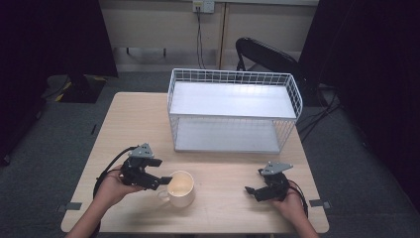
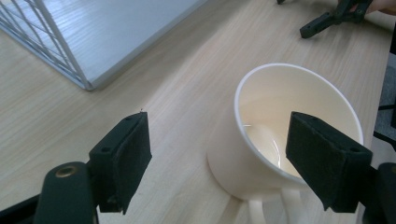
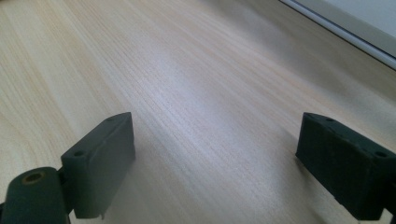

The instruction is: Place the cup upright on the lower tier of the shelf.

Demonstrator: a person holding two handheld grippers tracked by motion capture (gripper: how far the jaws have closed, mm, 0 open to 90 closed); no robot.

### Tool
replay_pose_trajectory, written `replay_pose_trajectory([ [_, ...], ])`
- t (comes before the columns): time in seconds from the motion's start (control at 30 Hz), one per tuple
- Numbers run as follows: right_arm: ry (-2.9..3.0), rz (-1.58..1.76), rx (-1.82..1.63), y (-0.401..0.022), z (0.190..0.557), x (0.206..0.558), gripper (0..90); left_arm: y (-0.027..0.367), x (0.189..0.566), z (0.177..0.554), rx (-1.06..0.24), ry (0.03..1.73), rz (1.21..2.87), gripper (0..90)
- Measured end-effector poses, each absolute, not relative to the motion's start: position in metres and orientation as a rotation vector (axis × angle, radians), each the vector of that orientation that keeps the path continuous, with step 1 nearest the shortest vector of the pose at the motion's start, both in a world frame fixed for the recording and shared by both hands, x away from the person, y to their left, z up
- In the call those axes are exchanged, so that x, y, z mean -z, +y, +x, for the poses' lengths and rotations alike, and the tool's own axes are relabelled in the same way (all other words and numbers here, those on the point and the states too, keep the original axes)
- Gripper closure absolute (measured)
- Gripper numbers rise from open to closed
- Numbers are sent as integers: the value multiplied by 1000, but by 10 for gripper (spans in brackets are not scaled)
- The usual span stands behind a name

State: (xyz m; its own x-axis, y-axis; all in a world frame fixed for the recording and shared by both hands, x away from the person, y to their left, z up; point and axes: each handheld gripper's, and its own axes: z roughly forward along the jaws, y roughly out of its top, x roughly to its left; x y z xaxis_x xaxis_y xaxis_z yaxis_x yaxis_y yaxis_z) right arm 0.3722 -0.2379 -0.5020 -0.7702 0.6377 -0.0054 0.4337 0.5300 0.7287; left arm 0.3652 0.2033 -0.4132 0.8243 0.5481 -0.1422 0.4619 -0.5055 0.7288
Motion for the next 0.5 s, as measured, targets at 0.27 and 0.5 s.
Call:
replay_pose_trajectory([
  [0.27,2500,899,-1078,-238,372,502,108,192,417,369,-84,766,2180,228],
  [0.5,2499,900,-1078,-238,372,502,108,183,422,370,-69,759,2220,263],
])
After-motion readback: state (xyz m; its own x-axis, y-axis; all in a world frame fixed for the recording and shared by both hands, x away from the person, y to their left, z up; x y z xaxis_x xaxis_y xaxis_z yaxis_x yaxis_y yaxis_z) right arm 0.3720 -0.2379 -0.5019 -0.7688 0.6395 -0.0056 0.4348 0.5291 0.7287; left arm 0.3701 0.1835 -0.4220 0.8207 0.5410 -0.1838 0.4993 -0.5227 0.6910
